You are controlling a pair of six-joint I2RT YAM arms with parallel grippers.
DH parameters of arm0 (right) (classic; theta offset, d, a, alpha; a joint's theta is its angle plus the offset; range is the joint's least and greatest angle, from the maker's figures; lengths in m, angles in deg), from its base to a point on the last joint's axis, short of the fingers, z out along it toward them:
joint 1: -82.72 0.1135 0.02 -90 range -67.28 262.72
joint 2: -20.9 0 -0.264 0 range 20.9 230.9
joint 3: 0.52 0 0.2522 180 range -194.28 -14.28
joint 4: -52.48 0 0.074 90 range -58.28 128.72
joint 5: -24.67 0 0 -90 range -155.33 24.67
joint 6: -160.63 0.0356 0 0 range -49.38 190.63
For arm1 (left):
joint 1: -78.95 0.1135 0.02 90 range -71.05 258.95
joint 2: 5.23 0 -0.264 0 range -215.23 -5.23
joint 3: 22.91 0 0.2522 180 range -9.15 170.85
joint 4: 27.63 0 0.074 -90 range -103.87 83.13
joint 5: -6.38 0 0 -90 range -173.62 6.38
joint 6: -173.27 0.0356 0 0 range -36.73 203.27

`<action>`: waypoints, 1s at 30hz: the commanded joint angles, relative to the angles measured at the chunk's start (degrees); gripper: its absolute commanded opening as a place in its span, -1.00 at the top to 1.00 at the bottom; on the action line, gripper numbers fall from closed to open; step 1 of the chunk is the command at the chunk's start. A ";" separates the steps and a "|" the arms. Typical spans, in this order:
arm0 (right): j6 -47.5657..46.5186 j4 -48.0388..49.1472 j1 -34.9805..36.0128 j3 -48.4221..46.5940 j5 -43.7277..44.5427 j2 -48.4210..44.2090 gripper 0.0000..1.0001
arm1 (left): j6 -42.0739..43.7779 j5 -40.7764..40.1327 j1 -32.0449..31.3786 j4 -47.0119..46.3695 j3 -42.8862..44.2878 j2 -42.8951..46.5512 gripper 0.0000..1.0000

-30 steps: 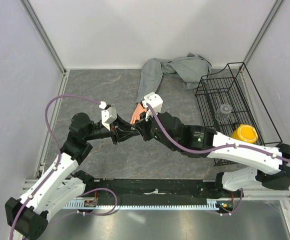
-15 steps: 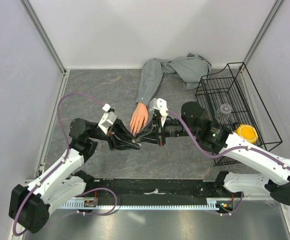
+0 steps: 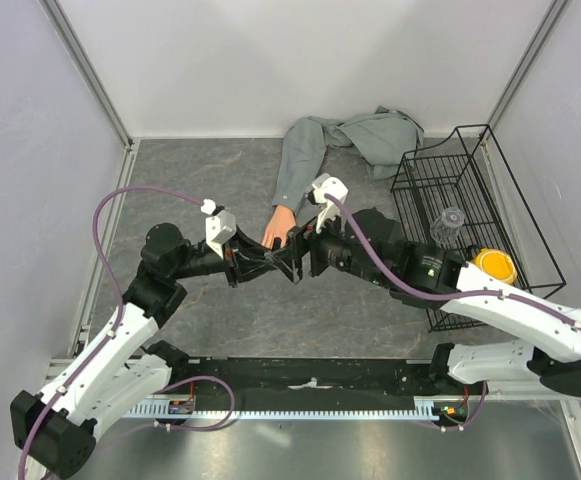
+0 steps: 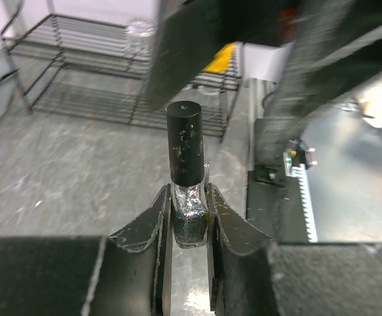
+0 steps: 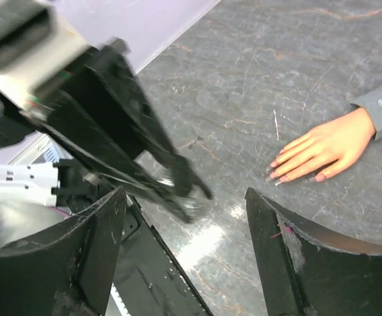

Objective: Paint the nails

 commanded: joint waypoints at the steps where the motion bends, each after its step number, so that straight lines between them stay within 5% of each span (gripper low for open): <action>1: 3.50 -5.70 5.33 -8.40 16.77 3.89 -0.61 | 4.62 -4.02 0.02 2.65 1.96 1.15 0.96; 9: 3.60 -8.96 9.99 -12.28 26.19 10.49 0.03 | 4.53 -4.28 0.02 2.21 1.61 1.86 0.96; 13: 3.42 -8.52 10.17 -12.37 26.10 11.72 0.20 | 4.18 -3.84 -0.07 1.77 1.61 1.86 0.96; 19: 0.79 -7.20 10.17 -9.66 25.93 9.54 1.00 | 3.13 1.41 0.02 -0.51 1.09 1.86 0.96; 21: -4.19 -3.61 10.08 -6.16 22.43 7.69 1.00 | 0.59 5.63 0.02 -5.06 0.74 1.51 0.96; 24: -13.58 2.89 7.89 0.25 1.57 3.74 1.00 | -9.03 16.61 0.02 -20.45 -1.54 1.07 0.97; 25: -15.37 4.74 6.05 1.94 -18.43 1.81 1.00 | -12.48 21.07 0.02 -25.25 -3.29 0.20 0.97; 27: -18.28 9.23 4.37 5.54 -35.42 1.09 1.00 | -22.39 24.27 0.02 -38.58 -4.45 -0.95 0.97; 30: -17.50 10.30 3.22 4.78 -46.05 2.66 1.00 | -27.90 28.59 -0.16 -44.27 -4.45 -3.15 0.97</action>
